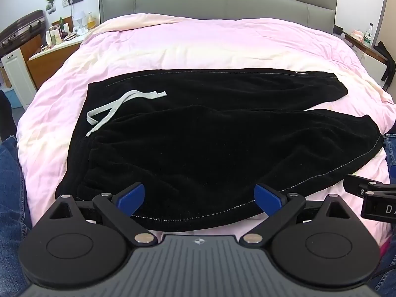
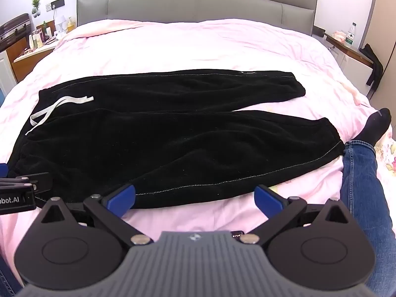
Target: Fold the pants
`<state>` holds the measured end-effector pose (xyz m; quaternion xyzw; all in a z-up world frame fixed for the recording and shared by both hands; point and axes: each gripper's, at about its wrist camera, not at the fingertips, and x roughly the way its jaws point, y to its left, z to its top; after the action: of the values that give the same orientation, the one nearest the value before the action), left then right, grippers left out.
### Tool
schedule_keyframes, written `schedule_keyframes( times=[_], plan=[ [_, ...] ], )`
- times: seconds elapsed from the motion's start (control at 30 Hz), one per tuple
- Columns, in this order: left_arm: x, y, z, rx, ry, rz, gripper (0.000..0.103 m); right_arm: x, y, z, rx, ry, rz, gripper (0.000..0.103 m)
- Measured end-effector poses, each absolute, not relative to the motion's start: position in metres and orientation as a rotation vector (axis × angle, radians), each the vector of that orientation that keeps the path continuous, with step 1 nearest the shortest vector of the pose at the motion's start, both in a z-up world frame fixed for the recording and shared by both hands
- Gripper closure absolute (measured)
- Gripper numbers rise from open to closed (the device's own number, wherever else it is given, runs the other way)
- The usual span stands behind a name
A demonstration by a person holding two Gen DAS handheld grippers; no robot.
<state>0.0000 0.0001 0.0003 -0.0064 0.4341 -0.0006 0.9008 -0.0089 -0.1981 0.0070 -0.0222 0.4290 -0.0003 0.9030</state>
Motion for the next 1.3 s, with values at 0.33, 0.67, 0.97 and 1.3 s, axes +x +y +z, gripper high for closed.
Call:
schedule_keyframes(
  times=[0.33,0.67,0.97,1.3],
  plan=[
    [-0.005,0.001,-0.002,-0.027,0.897,-0.005,0.000,-0.009,-0.197,0.006,-0.059,0.885,-0.001,0.005],
    [0.000,0.004,-0.005,-0.032,0.905,-0.001,0.000,-0.007,-0.200,0.005,-0.047,0.892,-0.003,0.005],
    [-0.001,0.006,-0.007,-0.040,0.910,0.003,0.000,-0.007,-0.200,0.004,-0.045,0.896,-0.006,0.005],
    [0.000,0.006,-0.008,-0.045,0.913,0.000,0.000,-0.006,-0.201,0.001,-0.045,0.900,-0.007,0.005]
  ],
)
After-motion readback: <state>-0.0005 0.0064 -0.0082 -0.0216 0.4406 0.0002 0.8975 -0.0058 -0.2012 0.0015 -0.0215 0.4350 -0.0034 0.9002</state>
